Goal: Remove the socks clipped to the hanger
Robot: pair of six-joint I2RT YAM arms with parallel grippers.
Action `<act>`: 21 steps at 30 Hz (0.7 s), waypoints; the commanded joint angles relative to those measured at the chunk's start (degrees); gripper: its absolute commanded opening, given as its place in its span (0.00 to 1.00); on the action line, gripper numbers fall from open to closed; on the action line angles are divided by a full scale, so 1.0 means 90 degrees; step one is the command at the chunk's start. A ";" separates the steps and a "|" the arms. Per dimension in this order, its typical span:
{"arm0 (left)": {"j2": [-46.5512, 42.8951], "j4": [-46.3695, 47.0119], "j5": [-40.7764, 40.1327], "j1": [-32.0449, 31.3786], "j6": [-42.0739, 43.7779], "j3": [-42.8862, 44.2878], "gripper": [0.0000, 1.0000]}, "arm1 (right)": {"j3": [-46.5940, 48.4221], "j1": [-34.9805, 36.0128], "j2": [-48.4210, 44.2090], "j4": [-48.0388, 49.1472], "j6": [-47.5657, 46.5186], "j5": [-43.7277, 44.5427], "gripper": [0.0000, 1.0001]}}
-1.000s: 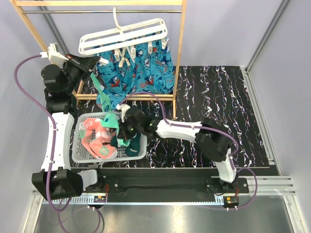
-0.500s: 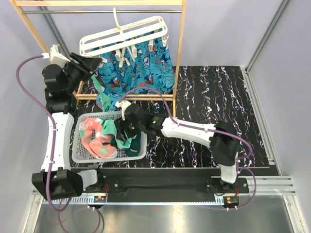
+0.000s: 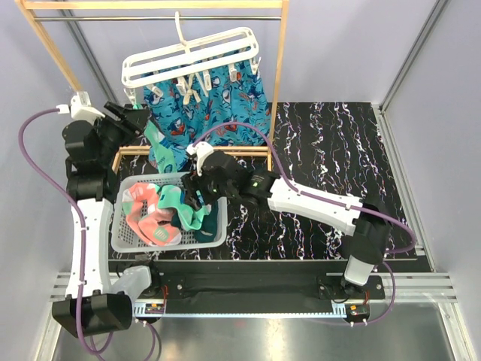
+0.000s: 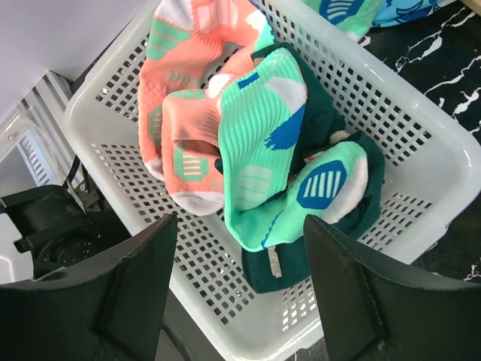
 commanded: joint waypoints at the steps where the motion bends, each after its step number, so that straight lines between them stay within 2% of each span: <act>1: -0.0196 -0.0043 -0.0813 0.0051 0.0316 -0.0387 0.63 | -0.0136 -0.0095 -0.0566 0.0199 -0.0137 0.0163 0.74; 5: -0.0041 0.0562 -0.0620 0.0051 0.0316 -0.0662 0.64 | -0.0390 -0.0193 -0.0859 0.0405 -0.0206 0.0114 0.74; 12: 0.0341 0.0846 -0.0814 0.0051 0.0491 -0.0681 0.66 | -0.0673 -0.0447 -0.0948 0.0678 -0.0333 0.0036 0.75; 21: 0.1102 0.1071 -0.0864 0.0051 0.0667 -0.0213 0.64 | -0.0683 -0.0613 -0.0802 0.0883 -0.0430 0.0036 0.75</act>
